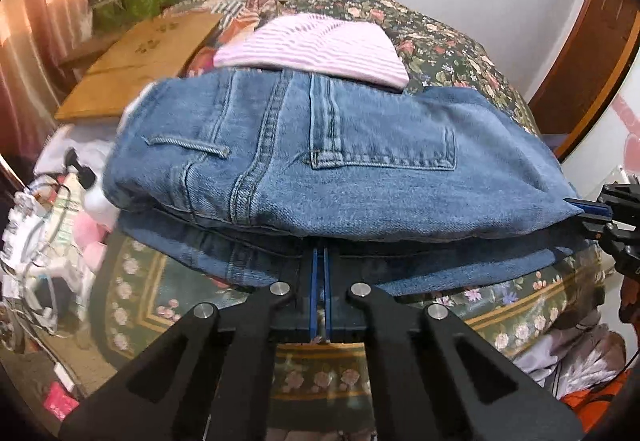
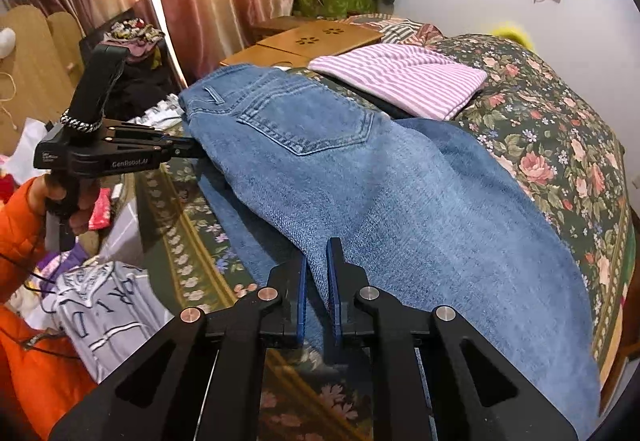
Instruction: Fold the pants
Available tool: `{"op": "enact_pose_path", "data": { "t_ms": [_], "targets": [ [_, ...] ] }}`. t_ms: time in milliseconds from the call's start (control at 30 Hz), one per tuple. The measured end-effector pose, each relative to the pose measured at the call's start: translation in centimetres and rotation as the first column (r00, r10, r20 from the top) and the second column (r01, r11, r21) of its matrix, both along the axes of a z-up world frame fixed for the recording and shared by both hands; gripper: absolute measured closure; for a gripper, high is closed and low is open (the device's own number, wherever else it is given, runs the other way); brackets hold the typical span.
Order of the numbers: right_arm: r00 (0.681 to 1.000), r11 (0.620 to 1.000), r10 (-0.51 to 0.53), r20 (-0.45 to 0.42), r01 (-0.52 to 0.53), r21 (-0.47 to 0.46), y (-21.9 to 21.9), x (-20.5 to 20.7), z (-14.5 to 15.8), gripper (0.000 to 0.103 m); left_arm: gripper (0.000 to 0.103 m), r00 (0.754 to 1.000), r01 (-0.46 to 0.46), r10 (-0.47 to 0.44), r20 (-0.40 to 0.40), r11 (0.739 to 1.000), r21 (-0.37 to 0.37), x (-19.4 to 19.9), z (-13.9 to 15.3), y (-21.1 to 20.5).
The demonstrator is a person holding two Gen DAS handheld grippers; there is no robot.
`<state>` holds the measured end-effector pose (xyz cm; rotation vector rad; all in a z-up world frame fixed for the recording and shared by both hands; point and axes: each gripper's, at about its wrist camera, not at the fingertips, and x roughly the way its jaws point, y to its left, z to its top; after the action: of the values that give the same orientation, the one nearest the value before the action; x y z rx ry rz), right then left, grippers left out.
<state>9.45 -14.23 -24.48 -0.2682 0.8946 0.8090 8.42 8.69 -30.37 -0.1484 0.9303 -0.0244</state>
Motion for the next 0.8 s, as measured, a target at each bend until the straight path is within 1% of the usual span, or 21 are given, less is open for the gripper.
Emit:
{"op": "enact_pose_path", "data": {
  "t_ms": [67,167,267,300,367,400,433,467,533,633,700,800],
  "targets": [
    [1.000,1.000,0.008,-0.005,-0.008,0.012,-0.1,-0.3,0.2,0.094,0.102,1.000,0.002,-0.003,0.016,1.000,0.027,-0.7,0.9,-0.2],
    [1.000,1.000,0.016,-0.011,-0.016,0.009,0.0,-0.8,0.1,0.094,0.102,0.999,0.003,-0.004,0.034,1.000,0.025,-1.4,1.9,-0.1],
    [0.999,1.000,0.005,-0.037,-0.005,0.009,0.1,-0.8,-0.6,0.093,0.101,0.998,-0.003,0.002,0.060,1.000,0.011,-1.7,3.1,-0.1],
    [0.999,1.000,0.004,-0.044,-0.004,0.003,0.2,-0.9,-0.8,0.090,0.101,0.997,-0.005,0.005,0.073,1.000,0.005,-1.7,3.4,-0.1],
    [0.999,1.000,0.003,-0.054,-0.005,-0.024,0.6,-1.1,-1.0,0.087,0.101,0.996,-0.008,0.008,0.088,1.000,-0.001,-1.4,4.0,-0.1],
    [0.999,1.000,0.007,-0.052,-0.008,-0.030,0.7,-1.2,-0.8,0.080,0.100,0.996,-0.006,0.006,0.093,1.000,-0.004,-1.1,4.2,-0.2],
    [0.998,0.999,0.017,-0.059,-0.019,-0.032,0.7,-1.4,-0.6,0.078,0.099,0.996,-0.006,0.007,0.093,1.000,-0.008,-0.9,4.1,-0.2],
    [0.998,0.999,0.025,-0.056,-0.026,-0.021,0.6,-1.4,0.1,0.076,0.098,0.996,-0.004,0.005,0.088,1.000,-0.014,-0.3,3.9,-0.3],
    [0.999,1.000,0.019,-0.030,-0.019,-0.001,0.2,-1.5,1.1,0.076,0.096,0.998,0.002,-0.001,0.068,1.000,-0.022,0.4,3.0,-0.3],
    [1.000,1.000,-0.009,-0.006,0.010,0.029,-0.6,-0.9,2.4,0.075,0.096,1.000,0.002,-0.001,0.002,0.999,-0.044,1.5,0.7,-0.3],
    [0.999,0.998,-0.049,0.000,0.049,0.035,-1.2,-0.1,2.4,0.075,0.096,0.999,-0.005,0.003,-0.046,0.999,-0.043,1.9,-1.3,-0.2],
    [0.994,0.994,-0.108,-0.022,0.108,0.014,-2.0,1.1,1.2,0.075,0.096,0.995,0.003,-0.012,-0.103,0.995,-0.096,1.9,-3.8,0.3]
  ]
}}
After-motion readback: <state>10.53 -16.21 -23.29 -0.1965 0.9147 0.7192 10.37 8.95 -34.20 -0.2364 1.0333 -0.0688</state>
